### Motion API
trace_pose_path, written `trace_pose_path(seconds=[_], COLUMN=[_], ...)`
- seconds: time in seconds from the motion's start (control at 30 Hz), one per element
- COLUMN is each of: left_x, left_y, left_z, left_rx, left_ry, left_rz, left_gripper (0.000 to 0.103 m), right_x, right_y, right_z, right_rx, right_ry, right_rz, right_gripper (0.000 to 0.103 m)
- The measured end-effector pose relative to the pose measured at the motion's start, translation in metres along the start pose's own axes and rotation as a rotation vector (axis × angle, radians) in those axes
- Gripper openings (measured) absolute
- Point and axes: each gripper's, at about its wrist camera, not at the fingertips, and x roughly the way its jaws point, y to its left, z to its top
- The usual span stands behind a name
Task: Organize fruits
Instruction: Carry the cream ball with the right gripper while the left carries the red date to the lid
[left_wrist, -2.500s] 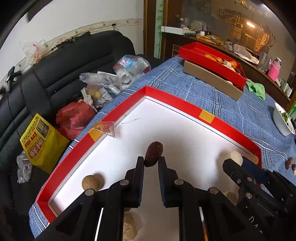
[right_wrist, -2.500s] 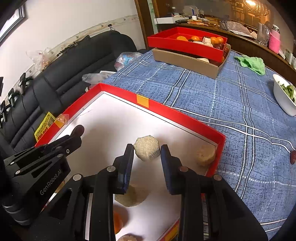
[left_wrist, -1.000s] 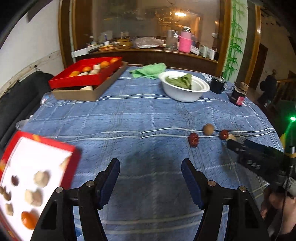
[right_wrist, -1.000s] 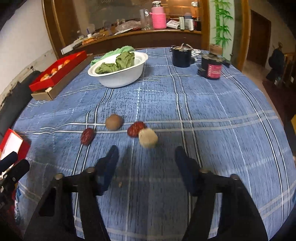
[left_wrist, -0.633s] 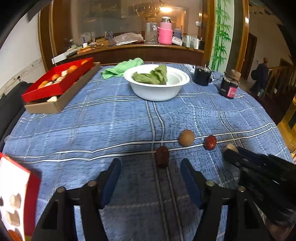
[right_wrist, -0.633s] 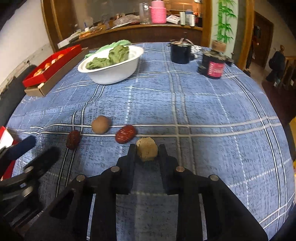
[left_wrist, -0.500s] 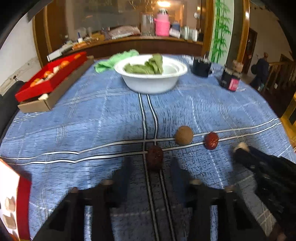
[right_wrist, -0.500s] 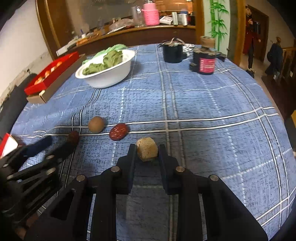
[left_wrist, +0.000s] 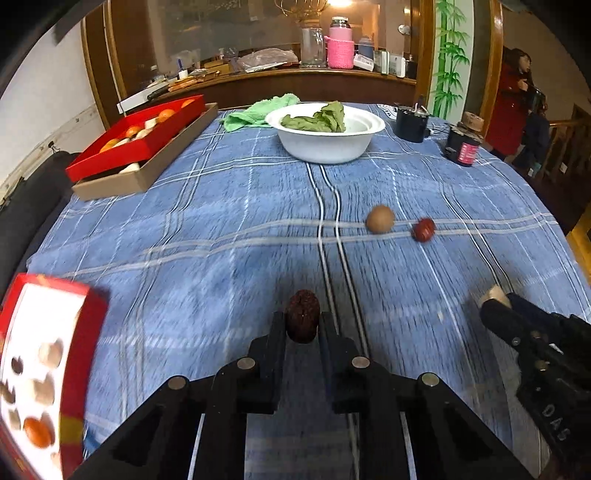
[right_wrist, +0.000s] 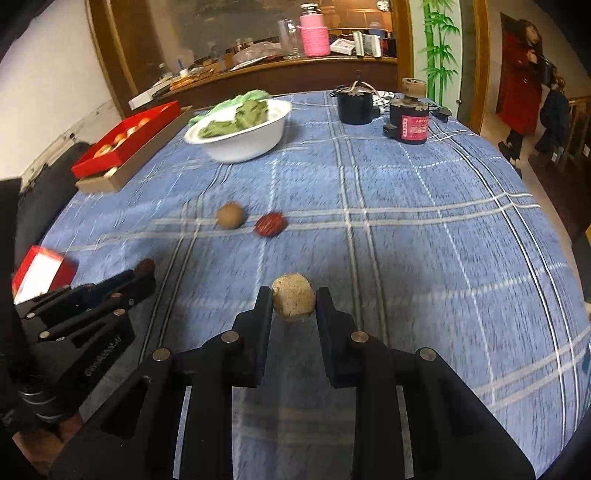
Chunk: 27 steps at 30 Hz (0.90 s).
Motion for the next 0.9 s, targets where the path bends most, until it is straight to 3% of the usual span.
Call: trace_pose_path(seconds=[0.33,0.73,0.9], left_x=[-0.067,-0.106,-0.119], left_y=[0.035,0.088,0.127], left_z=[-0.042,-0.072,-0.081], left_rx=[-0.035,-0.1,-0.17], left_ry=[-0.048,-0.073,-0.093], left_rz=[0.001,0.021,0.064], left_gripper=[0.017,0.017,0.017], right_x=[-0.046,-0.077,-0.083], right_y=[0.035,0.101,0.133], right_z=[-0.046,-0.069,-0.071], right_rx=[-0.028,-0.105,-0.148], right_ry=[-0.006,-0.038,-0.05], right_rz=[-0.001,0.054,0.092], right_gripper=[0.022,0.022,0.023])
